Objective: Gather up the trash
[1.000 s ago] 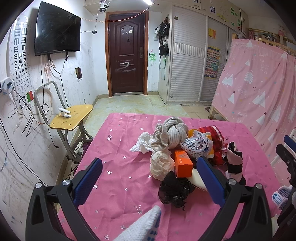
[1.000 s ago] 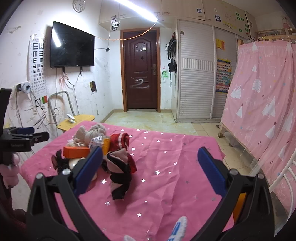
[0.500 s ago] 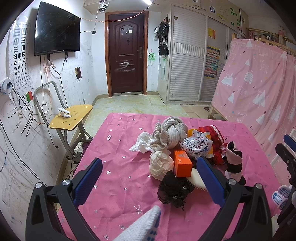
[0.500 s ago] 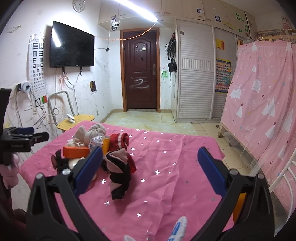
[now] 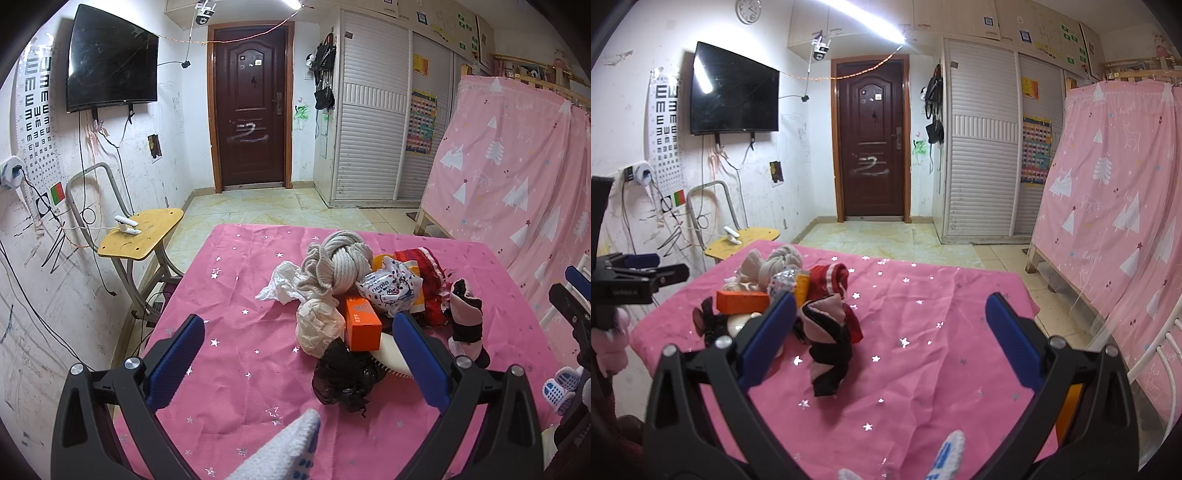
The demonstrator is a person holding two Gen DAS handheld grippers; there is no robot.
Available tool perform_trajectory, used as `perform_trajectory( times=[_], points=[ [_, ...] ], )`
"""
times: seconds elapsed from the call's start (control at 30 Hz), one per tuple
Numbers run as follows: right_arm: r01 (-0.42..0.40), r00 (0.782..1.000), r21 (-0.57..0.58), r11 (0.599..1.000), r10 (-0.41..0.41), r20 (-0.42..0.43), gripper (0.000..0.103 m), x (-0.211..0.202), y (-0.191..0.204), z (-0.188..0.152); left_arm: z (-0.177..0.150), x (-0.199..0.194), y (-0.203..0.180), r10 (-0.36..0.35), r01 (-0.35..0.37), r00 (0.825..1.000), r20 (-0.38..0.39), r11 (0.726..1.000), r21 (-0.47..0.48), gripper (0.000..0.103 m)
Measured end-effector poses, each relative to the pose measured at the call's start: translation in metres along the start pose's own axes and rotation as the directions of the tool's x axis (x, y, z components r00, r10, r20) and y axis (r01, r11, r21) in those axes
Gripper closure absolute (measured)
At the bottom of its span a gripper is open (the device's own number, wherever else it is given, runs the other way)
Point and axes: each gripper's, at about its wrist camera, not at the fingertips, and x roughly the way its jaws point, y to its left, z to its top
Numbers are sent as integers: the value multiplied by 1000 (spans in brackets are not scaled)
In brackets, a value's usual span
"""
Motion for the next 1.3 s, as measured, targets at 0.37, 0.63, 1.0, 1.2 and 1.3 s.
perform_trajectory(
  times=[0.37, 0.63, 1.0, 1.2, 1.3],
  points=[
    [-1, 1000, -1, 1000, 1, 0, 5, -1, 0, 1, 0, 0, 0, 1, -1, 1000, 1, 1000, 2, 9],
    [-5, 1000, -3, 1000, 5, -1, 5, -1, 0, 1, 5, -3, 1, 6, -6, 1000, 3, 1000, 0, 9],
    [-5, 1000, -3, 1000, 5, -2, 5, 0, 0, 0, 6, -1, 0, 8, -8, 1000, -1, 1000, 5, 9],
    [-6, 1000, -1, 1000, 6, -3, 5, 1, 0, 0, 5, 2, -2, 9, -9, 1000, -7, 1000, 8, 9],
    [-15, 1000, 2, 1000, 15, -21, 5, 8, 0, -4, 4, 5, -1, -3, 3, 1000, -20, 1000, 7, 9]
  ],
)
